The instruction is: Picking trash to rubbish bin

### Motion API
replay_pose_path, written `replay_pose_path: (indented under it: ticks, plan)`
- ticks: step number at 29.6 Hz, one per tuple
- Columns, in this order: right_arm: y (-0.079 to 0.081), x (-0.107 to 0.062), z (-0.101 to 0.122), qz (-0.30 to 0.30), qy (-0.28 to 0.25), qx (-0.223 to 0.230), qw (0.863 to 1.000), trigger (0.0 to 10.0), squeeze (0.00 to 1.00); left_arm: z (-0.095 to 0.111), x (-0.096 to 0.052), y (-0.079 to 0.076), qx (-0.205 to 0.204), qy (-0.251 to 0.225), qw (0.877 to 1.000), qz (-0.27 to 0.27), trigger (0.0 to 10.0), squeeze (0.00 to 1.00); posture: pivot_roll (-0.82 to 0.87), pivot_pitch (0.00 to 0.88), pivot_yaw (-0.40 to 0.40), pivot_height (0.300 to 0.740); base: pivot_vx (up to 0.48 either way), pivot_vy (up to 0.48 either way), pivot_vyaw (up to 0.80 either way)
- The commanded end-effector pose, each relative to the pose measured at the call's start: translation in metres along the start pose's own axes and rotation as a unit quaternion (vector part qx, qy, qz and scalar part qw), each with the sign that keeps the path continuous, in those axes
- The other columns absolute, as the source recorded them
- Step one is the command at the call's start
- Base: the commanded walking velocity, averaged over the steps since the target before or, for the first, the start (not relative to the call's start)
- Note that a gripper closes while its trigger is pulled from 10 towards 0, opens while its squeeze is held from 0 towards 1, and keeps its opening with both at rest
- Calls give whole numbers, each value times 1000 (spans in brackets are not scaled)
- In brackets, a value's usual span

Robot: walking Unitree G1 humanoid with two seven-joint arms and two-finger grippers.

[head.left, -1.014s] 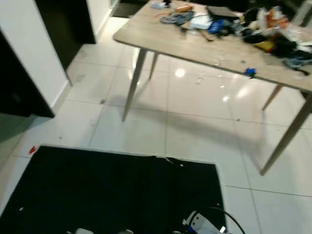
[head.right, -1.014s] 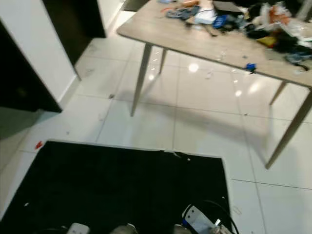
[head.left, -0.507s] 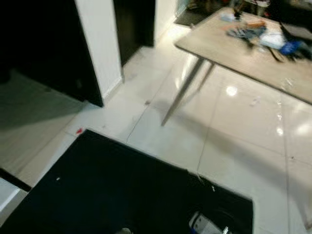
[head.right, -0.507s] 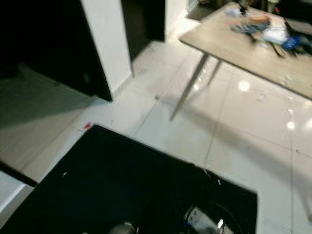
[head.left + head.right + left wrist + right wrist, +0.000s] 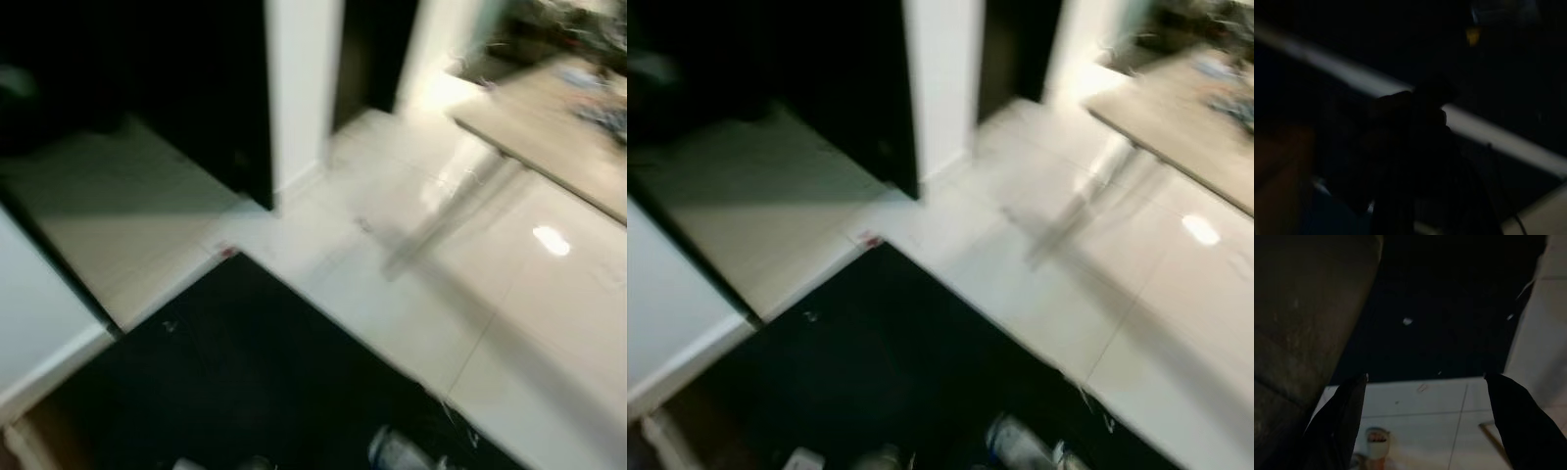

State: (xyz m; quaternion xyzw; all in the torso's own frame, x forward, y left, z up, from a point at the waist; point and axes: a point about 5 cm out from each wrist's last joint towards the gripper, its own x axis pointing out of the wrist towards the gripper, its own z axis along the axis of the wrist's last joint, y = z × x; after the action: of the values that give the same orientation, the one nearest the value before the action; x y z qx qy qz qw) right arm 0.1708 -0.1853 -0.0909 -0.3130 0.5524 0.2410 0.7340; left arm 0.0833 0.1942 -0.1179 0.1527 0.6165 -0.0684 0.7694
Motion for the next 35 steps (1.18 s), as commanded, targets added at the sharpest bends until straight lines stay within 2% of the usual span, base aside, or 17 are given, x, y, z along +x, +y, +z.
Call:
replay_pose_path:
  ticks: [1,6,24,35]
  plan:
    - [22,3,1,37,-5,10,999,10000,0,-6,0,-5,12,12,1000,-7,10000,0,94,138,-15,740,0,0,769]
    - [24,3,2,38,-8,23,999,10000,0,-7,0,-3,31,14,999,-10,10000,0,90,145,0,740,0,0,769]
    - [33,4,5,47,-10,20,999,10000,0,-15,-1,4,34,21,999,2,10000,0,137,143,5,740,0,0,769]
    - [35,5,4,47,-9,14,999,10000,0,-20,-2,11,0,28,999,17,10000,0,131,157,2,740,0,0,769]
